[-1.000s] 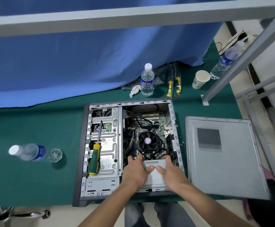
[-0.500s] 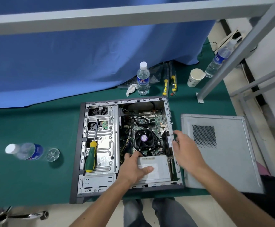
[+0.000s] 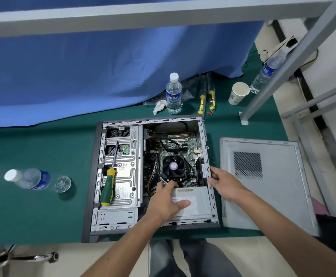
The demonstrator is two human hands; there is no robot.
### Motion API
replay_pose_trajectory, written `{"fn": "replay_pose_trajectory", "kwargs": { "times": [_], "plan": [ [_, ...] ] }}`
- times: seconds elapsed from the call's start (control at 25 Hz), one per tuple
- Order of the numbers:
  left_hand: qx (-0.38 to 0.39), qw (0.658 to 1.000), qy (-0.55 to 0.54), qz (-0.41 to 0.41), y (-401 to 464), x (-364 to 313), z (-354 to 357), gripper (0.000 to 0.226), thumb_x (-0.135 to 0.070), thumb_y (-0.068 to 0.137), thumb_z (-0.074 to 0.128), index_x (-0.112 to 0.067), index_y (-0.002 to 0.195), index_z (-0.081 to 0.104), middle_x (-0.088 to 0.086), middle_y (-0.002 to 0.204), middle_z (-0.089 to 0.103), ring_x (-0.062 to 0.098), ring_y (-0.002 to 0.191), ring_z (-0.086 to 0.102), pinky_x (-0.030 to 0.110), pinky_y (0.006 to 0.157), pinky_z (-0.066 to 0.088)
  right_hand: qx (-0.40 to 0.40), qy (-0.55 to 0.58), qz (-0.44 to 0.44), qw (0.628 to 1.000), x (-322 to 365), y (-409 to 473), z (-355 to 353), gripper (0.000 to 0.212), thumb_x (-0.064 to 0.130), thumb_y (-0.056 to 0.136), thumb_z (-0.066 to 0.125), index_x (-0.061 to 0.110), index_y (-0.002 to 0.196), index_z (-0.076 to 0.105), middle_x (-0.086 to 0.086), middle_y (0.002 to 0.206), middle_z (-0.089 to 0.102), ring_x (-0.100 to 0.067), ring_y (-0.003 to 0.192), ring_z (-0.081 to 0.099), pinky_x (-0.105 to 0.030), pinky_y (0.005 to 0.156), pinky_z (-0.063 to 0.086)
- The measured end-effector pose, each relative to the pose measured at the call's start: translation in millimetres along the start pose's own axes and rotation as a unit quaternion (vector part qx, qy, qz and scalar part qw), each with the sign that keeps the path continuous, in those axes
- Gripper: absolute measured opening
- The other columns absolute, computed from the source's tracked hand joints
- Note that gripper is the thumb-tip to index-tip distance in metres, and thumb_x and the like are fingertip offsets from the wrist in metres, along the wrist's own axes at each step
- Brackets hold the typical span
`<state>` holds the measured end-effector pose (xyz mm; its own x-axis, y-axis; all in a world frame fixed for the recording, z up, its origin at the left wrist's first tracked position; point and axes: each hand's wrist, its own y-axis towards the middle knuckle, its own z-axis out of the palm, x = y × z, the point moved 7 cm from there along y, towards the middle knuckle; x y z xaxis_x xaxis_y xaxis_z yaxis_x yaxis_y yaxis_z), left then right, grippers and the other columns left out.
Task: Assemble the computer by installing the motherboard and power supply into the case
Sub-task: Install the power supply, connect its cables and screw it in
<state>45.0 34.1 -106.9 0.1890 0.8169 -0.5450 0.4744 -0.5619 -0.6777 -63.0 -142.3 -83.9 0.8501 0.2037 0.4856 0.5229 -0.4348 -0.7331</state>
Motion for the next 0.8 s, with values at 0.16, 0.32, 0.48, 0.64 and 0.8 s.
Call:
{"fn": "replay_pose_trajectory", "kwargs": {
  "times": [0.16, 0.32, 0.48, 0.64, 0.8],
  "plan": [
    [-0.005, 1.0, -0.009, -0.006, -1.8, 8.1, -1.2, 0.062, -0.055, 0.077, 0.076, -0.036, 0.127, 0.045, -0.006, 0.117, 0.038, 0.015, 0.097, 0.053, 0.028, 0.085, 0.044, 0.02, 0.006, 0.007, 1.0, -4.8, -2.1, 6.5, 0.055, 0.029, 0.105, 0.042, 0.023, 0.156, 0.021, -0.005, 0.158, 0.033, -0.024, 0.14, 0.039, -0.041, 0.116, 0.032],
    [-0.031, 0.999, -0.027, -0.014, -3.9, -1.3, -0.3, 0.063, -0.051, 0.077, 0.078, -0.035, 0.127, 0.042, -0.004, 0.123, 0.037, 0.016, 0.094, 0.057, 0.028, 0.081, 0.046, 0.027, 0.038, 0.042, 0.998, -2.7, -5.0, 5.7, 0.058, 0.032, 0.105, 0.042, 0.027, 0.157, 0.016, -0.006, 0.159, 0.029, -0.032, 0.119, 0.058, -0.034, 0.082, 0.057],
    [-0.043, 0.999, -0.032, -0.008, -10.4, -2.5, 1.3, 0.079, -0.051, 0.078, 0.077, -0.035, 0.141, 0.032, 0.002, 0.136, 0.033, 0.019, 0.102, 0.057, 0.034, 0.089, 0.051, 0.089, 0.017, 0.042, 0.995, -6.7, -14.6, 21.6, 0.087, 0.04, 0.096, 0.058, 0.029, 0.157, -0.003, -0.002, 0.163, 0.018, -0.025, 0.121, 0.056, -0.035, 0.087, 0.057],
    [-0.069, 0.994, -0.075, -0.032, -17.5, 7.4, -2.7, 0.101, -0.052, 0.074, 0.08, -0.031, 0.15, 0.018, 0.008, 0.148, 0.02, 0.03, 0.124, 0.051, 0.04, 0.099, 0.046, 0.122, 0.059, 0.061, 0.989, -20.5, -22.8, 33.6, 0.094, 0.032, 0.093, 0.065, 0.033, 0.157, -0.005, 0.0, 0.159, 0.03, -0.026, 0.123, 0.055, -0.041, 0.089, 0.058],
    [-0.086, 0.982, -0.091, -0.139, -16.1, 18.9, -0.6, 0.107, -0.052, 0.072, 0.081, -0.012, 0.149, 0.018, 0.013, 0.153, 0.014, 0.036, 0.136, 0.039, 0.043, 0.107, 0.04, 0.099, 0.053, 0.046, 0.993, -19.9, -21.0, 31.5, 0.088, 0.031, 0.094, 0.064, 0.033, 0.157, 0.003, 0.001, 0.156, 0.036, -0.022, 0.124, 0.053, -0.041, 0.091, 0.056]
  ]
}}
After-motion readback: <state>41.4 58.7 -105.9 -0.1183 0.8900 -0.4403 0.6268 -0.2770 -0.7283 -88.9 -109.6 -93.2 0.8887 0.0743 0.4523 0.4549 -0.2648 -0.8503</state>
